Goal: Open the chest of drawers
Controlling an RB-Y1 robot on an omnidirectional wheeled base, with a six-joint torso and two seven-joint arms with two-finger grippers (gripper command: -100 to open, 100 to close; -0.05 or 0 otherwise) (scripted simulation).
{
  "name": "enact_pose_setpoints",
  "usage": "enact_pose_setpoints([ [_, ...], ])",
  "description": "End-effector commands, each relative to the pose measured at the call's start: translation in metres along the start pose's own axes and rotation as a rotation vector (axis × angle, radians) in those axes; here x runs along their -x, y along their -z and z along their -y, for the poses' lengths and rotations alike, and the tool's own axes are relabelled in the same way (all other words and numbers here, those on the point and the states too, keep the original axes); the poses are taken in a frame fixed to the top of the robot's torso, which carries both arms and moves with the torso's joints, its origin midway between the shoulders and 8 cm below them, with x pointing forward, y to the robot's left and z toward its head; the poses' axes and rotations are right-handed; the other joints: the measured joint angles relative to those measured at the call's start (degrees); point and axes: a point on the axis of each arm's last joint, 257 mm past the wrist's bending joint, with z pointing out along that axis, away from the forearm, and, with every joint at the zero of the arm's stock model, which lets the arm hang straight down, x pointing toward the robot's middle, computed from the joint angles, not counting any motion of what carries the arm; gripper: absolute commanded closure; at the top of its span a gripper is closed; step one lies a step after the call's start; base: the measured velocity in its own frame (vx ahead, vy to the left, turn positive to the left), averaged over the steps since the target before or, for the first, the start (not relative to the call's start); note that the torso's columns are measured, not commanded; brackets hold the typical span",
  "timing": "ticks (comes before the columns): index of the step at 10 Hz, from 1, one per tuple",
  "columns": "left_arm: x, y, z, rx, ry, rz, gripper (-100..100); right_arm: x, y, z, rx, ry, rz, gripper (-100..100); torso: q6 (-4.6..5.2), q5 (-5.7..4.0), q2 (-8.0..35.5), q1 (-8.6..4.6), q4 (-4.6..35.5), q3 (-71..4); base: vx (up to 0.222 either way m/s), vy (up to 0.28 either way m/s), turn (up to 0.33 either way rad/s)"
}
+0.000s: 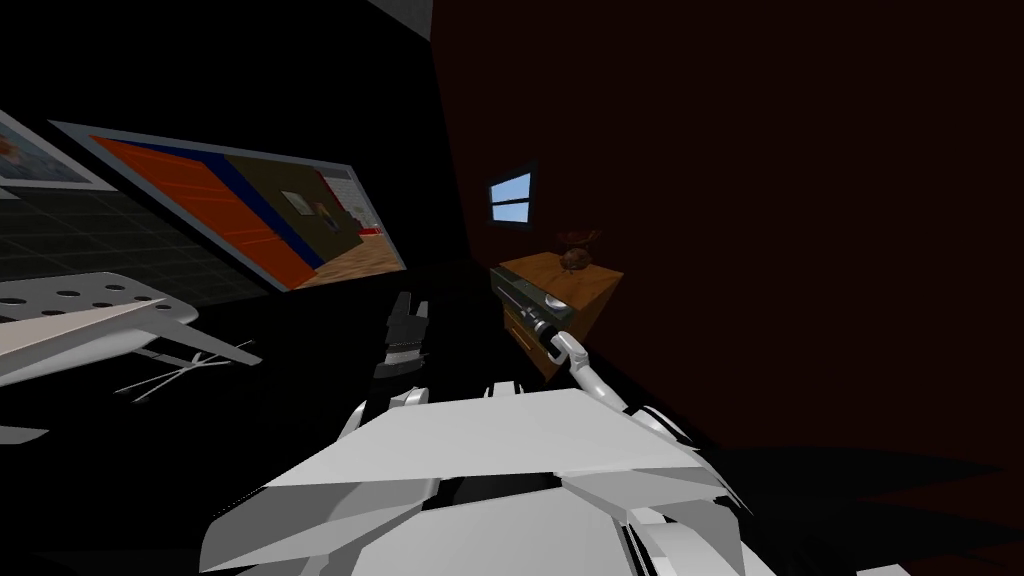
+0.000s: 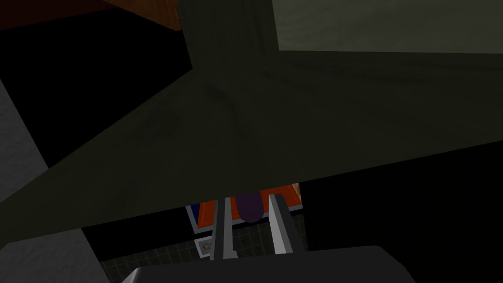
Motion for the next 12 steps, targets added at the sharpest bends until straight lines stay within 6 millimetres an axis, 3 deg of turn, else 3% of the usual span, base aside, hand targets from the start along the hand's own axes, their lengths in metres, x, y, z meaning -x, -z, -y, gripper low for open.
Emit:
enact_pose_setpoints([
  [1, 0.000, 0.000, 0.000, 0.000, 0.000, 0.000, 0, 0.001, 0.001, -0.009, 0.016, -0.006, -0.008, 100, -0.03, 0.00, -0.1, 0.02, -0.1, 0.0, -0.090, 0.181, -0.007],
  [2, 0.000, 0.000, 0.000, 0.000, 0.000, 0.000, 0, 0.001, 0.000, -0.003, 0.005, -0.002, -0.004, 100, -0.11, -0.01, -0.2, 0.08, -0.1, -0.1, -0.056, 0.089, -0.014],
  [6, 0.000, 0.000, 0.000, 0.000, 0.000, 0.000, 0, 0.005, 0.000, -0.013, 0.021, -0.009, -0.009, 100, 0.00, -0.02, -0.1, -0.01, -0.1, 0.0, -0.101, 0.145, 0.009],
  [7, 0.000, 0.000, 0.000, 0.000, 0.000, 0.000, 0, -0.007, -0.008, 0.007, 0.007, -0.004, -0.015, -100, -0.01, 0.00, -0.1, 0.10, -0.2, -0.1, -0.105, 0.113, 0.086],
  [9, 0.000, 0.000, 0.000, 0.000, 0.000, 0.000, 0, -0.021, -0.013, 0.019, 0.007, -0.005, -0.029, -100, 0.04, -0.08, -0.1, -0.60, 0.2, 0.0, -0.080, -0.009, 0.124],
  [12, 0.000, 0.000, 0.000, 0.000, 0.000, 0.000, 0, -0.043, -0.021, 0.039, 0.002, -0.007, -0.054, -100, 0.05, 0.06, 0.2, -0.04, 0.3, 0.1, -0.064, -0.013, 0.072],
])
